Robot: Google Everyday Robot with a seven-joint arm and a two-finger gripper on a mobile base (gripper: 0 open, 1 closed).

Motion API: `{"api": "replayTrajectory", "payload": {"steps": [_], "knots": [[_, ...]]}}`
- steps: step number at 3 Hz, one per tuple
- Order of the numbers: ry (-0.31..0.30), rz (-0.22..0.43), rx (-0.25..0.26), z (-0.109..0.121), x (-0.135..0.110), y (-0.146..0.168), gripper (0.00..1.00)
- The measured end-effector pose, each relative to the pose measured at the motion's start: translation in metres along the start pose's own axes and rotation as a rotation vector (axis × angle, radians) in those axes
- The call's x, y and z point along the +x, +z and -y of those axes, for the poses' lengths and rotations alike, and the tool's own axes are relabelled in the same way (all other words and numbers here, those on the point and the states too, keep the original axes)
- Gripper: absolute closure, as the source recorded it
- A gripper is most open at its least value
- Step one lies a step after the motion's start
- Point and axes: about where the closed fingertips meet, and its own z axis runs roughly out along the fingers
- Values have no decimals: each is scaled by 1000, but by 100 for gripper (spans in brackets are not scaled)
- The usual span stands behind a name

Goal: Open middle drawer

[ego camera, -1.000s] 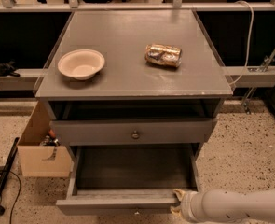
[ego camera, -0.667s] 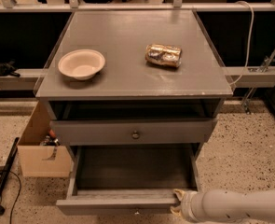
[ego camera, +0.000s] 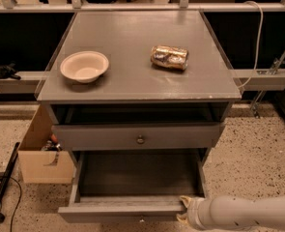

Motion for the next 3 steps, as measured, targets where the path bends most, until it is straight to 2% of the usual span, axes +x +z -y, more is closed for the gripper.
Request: {"api": "replayTrajectory", "payload": {"steps": [1,2,3], "knots": [[0,0,0,0,0,0,15],[0,0,0,0,0,0,0],[0,0,0,0,0,0,0]]}}
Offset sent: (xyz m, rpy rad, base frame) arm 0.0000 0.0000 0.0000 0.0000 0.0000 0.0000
